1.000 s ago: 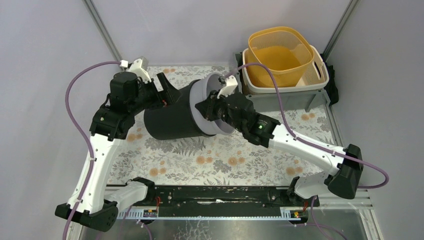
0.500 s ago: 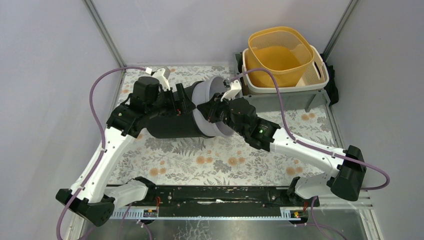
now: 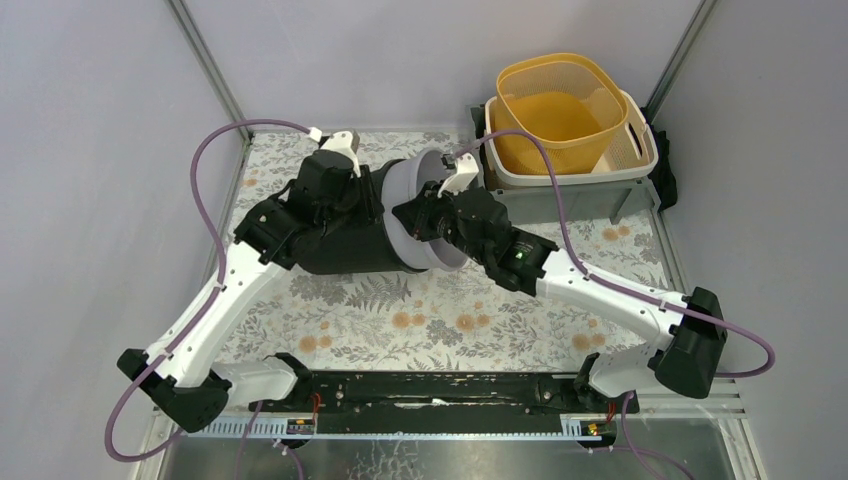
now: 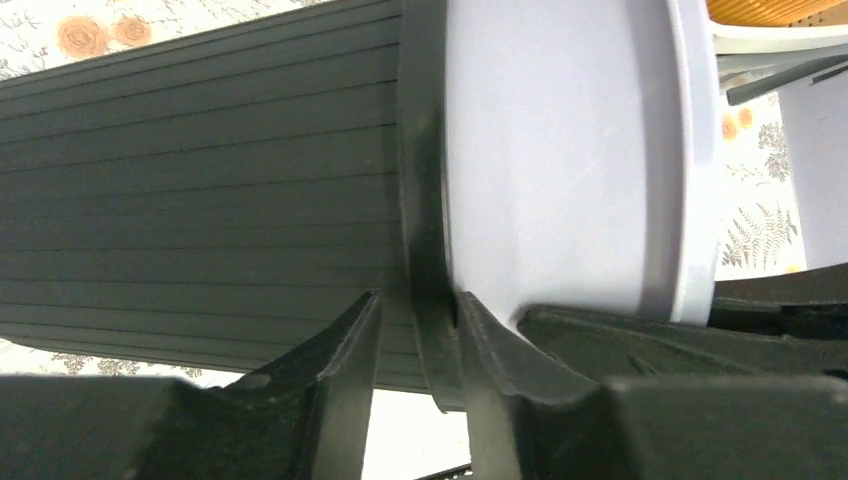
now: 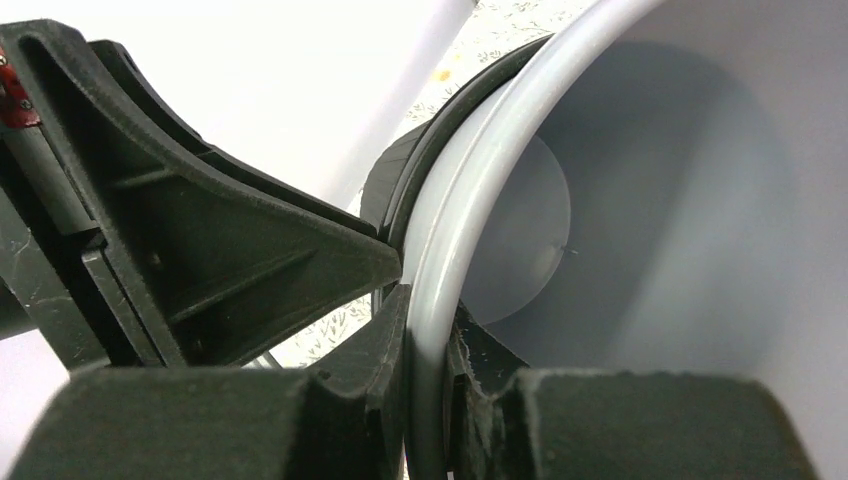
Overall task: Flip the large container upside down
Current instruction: Pick up the container from the container.
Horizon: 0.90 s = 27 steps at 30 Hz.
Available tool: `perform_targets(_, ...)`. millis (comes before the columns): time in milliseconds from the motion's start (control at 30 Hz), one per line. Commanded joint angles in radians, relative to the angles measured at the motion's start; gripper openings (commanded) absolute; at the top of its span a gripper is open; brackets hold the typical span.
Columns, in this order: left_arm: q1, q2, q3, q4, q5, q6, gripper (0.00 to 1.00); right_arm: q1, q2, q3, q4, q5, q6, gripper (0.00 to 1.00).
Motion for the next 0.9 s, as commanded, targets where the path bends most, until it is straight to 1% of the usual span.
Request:
perform_targets(0, -0.016, 0.053, 0.037, -0.029, -0.144, 0.018, 0.33, 0.013, -0.012, 0.117, 0.024, -0.068, -0.072, 0.0)
perform_targets(133, -0.02, 0.085, 0.05, -0.044, -0.178, 0.023, 0.24, 0.013, -0.029, 0.149, 0.006, -0.083, -0.081, 0.0)
perform_targets(200, -0.022, 0.089, 0.049, -0.045, -0.191, 0.024, 0.23, 0.013, -0.04, 0.159, 0.001, -0.086, -0.086, 0.0)
perform_targets(533, -0.019, 0.132, 0.038, -0.043, -0.217, 0.04, 0.2, 0.014, -0.081, 0.215, -0.031, -0.101, -0.103, 0.0)
perform_targets(867, -0.019, 0.111, 0.014, -0.043, -0.214, 0.038, 0.2, 0.014, -0.147, 0.235, -0.055, -0.076, -0.125, 0.0)
